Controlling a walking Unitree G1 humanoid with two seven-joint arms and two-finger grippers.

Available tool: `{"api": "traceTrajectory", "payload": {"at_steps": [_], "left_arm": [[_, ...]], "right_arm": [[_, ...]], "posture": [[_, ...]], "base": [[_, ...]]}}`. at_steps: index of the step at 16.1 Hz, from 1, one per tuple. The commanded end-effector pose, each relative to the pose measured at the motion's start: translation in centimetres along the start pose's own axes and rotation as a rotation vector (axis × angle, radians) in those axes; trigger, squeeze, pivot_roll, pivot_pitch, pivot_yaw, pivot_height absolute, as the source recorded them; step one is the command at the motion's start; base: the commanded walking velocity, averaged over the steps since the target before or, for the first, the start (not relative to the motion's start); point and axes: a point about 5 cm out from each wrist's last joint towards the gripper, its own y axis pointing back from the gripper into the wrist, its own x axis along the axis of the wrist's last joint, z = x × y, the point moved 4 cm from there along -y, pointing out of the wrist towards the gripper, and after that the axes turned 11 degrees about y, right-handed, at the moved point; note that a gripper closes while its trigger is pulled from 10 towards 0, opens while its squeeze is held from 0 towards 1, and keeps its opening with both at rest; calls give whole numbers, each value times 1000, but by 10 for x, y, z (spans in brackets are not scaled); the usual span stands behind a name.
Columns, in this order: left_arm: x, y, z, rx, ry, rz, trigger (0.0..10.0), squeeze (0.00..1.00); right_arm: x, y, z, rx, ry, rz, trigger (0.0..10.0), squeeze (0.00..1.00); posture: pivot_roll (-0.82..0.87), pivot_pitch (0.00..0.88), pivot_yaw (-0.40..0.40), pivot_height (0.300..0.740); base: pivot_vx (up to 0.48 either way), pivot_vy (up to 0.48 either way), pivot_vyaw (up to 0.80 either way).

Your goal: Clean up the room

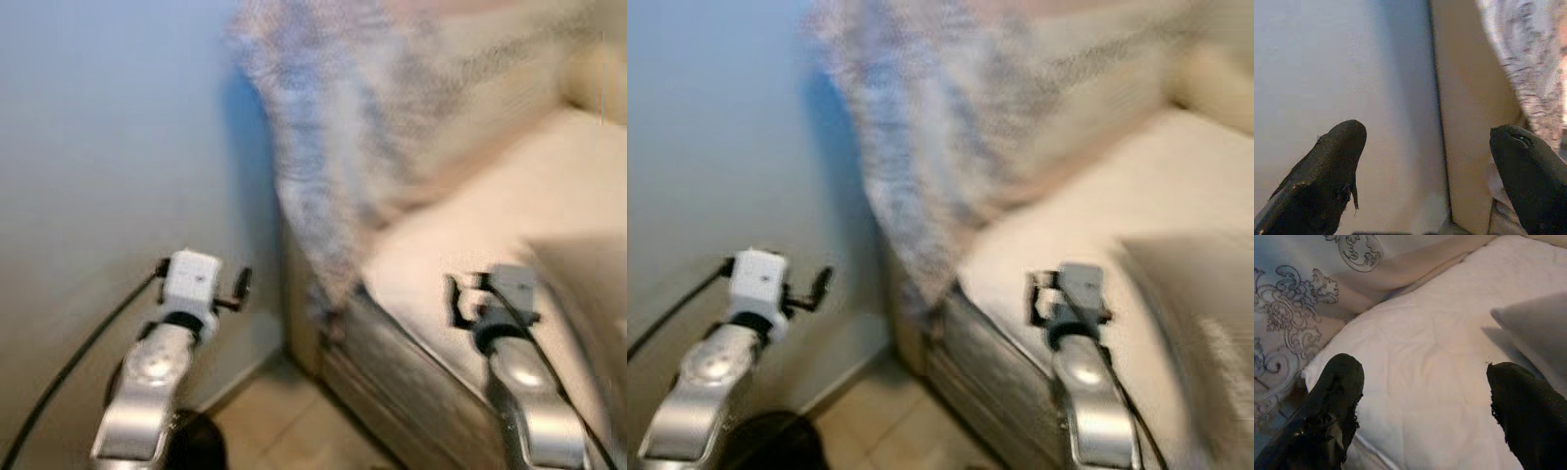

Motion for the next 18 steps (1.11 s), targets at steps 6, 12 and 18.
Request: {"api": "traceTrajectory", "payload": {"at_steps": [6,12,18], "left_arm": [[15,-4,4,-12,35,63,10000,0],[27,-11,8,-5,43,122,10000,0],[24,-10,0,-15,76,109,10000,0]], "right_arm": [[26,-2,3,-6,13,104,10000,0],[37,-5,6,-16,10,150,10000,0],[30,-6,4,-2,16,135,10000,0]], "posture": [[79,0,26,740],[77,0,14,740],[74,0,15,740]], "base": [[0,0,-774],[0,0,-775],[0,0,-774]]}}
